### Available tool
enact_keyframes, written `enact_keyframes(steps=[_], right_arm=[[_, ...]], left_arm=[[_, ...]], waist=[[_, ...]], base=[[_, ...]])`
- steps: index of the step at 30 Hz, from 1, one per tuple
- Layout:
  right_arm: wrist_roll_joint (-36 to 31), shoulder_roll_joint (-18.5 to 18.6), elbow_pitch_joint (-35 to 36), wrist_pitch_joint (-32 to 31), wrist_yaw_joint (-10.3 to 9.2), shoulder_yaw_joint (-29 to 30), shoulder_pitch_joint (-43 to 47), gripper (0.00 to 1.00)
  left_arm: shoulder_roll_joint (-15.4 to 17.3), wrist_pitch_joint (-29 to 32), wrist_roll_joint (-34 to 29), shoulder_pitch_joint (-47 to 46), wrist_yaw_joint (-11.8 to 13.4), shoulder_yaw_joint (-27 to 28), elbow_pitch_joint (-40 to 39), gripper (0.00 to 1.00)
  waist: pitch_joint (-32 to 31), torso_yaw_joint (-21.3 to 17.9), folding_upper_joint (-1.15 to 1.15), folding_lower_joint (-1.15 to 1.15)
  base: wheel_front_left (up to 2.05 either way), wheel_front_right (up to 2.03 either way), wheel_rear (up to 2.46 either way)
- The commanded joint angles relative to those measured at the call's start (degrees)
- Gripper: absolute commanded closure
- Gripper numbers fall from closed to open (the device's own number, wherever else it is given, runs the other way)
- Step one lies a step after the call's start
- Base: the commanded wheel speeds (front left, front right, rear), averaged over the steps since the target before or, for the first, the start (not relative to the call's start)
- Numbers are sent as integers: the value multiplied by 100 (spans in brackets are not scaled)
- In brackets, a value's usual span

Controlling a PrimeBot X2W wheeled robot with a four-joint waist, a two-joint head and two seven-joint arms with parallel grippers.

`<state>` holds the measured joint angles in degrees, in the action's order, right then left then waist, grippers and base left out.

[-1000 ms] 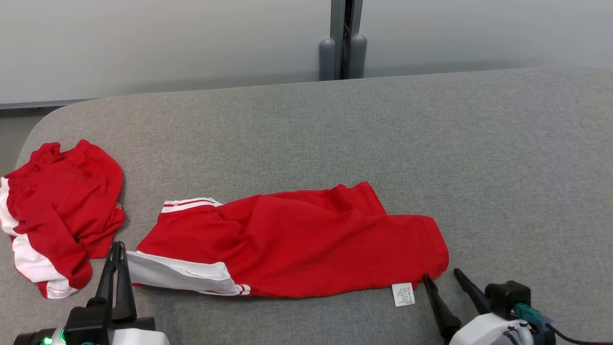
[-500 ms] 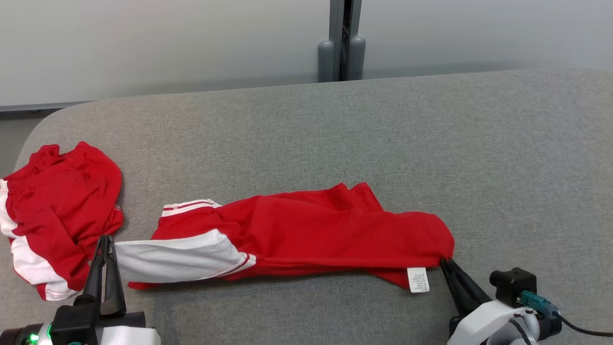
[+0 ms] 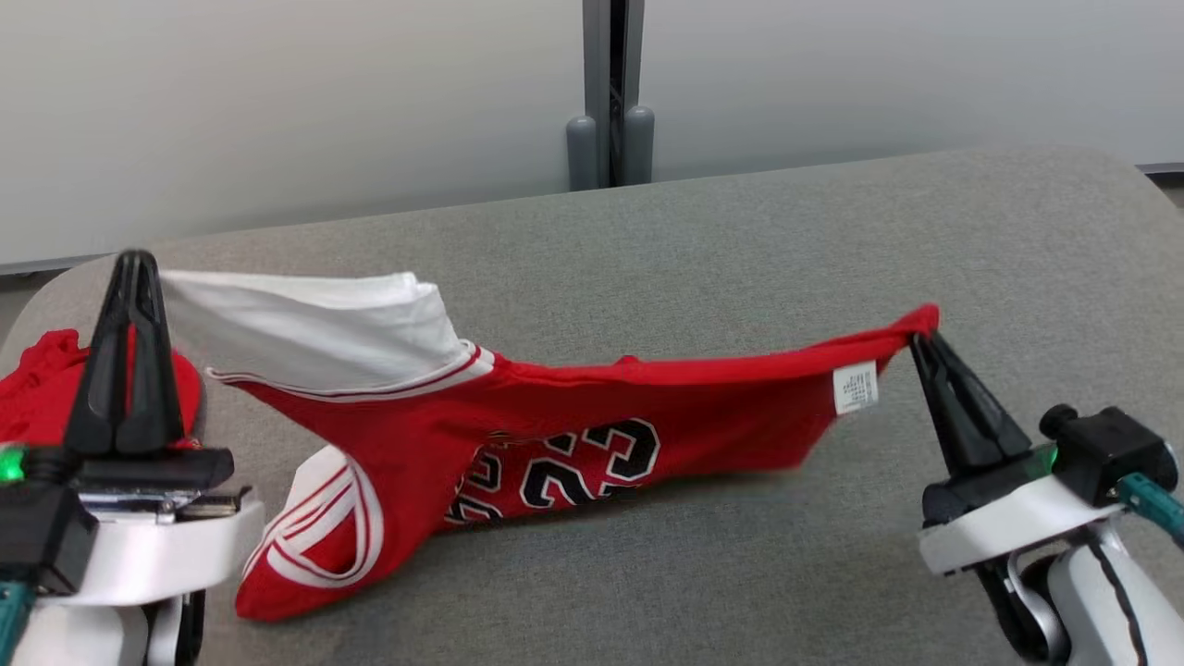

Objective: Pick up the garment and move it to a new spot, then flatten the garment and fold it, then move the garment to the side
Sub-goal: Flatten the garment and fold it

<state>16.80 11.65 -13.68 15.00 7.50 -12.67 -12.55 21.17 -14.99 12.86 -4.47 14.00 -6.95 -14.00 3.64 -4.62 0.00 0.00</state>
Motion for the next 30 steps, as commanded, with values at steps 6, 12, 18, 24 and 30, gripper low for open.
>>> enact_keyframes(steps=[6, 12, 18, 24, 30], right_arm=[[-40, 432, 718, 32, -1, 20, -665, 100], [-43, 895, 1069, 31, -1, 202, -1417, 100], [-66, 1271, 1037, 31, -1, 246, -2096, 100], [-23, 1373, 494, -1, -1, -146, -2810, 100], [-31, 1210, -638, 13, -1, -610, -4118, 100]], left_arm=[[381, 219, 144, -1024, -422, 59, -380, 100], [659, 555, 399, -2110, -819, 111, -466, 100], [839, 861, 621, -3146, -1188, 27, -313, 100], [780, 1119, 973, -4102, -1695, -302, 507, 100], [760, 805, 499, -5703, -1998, -872, 2054, 100]], waist=[[-176, -168, 0, 0], [-221, -218, 0, 0], [-152, -242, 0, 0], [185, -244, 0, 0], [960, -212, 0, 0]], base=[[0, 0, 0], [0, 0, 0], [0, 0, 0], [0, 0, 0], [0, 0, 0]])
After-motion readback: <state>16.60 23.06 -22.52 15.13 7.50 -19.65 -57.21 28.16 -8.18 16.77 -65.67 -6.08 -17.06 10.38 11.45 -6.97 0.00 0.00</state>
